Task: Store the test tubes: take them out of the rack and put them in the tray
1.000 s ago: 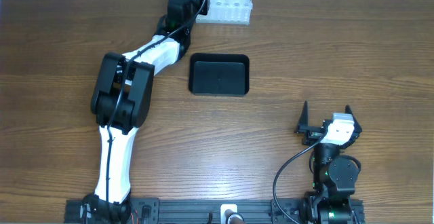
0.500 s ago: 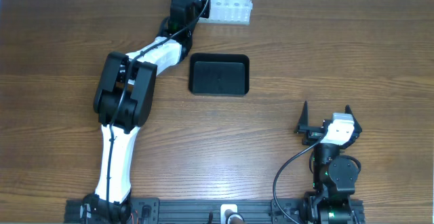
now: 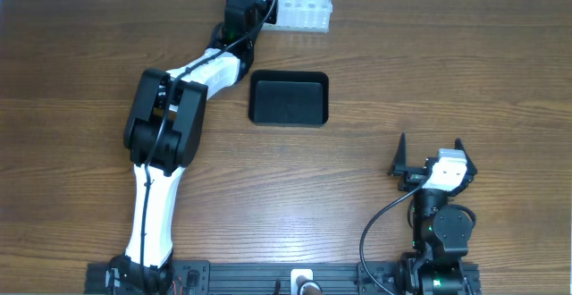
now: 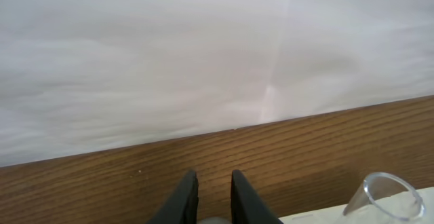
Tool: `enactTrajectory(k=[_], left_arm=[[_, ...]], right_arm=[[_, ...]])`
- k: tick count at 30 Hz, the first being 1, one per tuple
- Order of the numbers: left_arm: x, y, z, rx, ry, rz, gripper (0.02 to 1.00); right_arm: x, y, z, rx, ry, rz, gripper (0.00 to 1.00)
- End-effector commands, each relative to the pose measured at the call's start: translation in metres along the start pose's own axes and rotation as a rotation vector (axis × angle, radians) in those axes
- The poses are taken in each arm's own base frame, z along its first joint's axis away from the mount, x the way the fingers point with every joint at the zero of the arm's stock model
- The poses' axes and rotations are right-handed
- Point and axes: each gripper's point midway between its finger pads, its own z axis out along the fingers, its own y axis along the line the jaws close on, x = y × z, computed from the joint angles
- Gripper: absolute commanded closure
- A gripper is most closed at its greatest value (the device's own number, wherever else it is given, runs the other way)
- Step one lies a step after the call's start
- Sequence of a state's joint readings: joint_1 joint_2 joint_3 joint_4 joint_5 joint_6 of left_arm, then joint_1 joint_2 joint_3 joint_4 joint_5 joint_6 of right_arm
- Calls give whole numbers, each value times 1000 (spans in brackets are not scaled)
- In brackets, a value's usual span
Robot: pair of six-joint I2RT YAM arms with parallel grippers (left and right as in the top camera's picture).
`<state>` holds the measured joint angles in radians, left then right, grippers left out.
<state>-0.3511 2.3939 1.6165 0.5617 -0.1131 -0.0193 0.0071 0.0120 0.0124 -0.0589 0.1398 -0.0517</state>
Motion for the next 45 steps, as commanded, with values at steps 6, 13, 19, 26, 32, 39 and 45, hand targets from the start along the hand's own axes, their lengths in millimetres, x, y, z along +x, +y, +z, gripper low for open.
enactTrajectory(k=[6,13,19,26,32,39,45], left_arm=[[-2,0,4,-9,-17,1,899],[-21,-8,2,3,-83,-4,906],[-67,-7,-11,4,-157,-10,936],[-152,-3,-48,0,-266,5,954],[-194,-2,-79,3,-264,0,947],[-131,-10,-99,7,112,-181,978],[-49,-24,-122,-45,449,-301,978]], right_arm=[[3,-1,0,1,3,2,9],[3,-1,0,1,3,2,7],[3,-1,0,1,3,2,9],[3,-1,0,1,3,2,7],[3,0,0,1,3,2,7],[3,-1,0,1,3,2,7],[3,0,0,1,3,2,9]])
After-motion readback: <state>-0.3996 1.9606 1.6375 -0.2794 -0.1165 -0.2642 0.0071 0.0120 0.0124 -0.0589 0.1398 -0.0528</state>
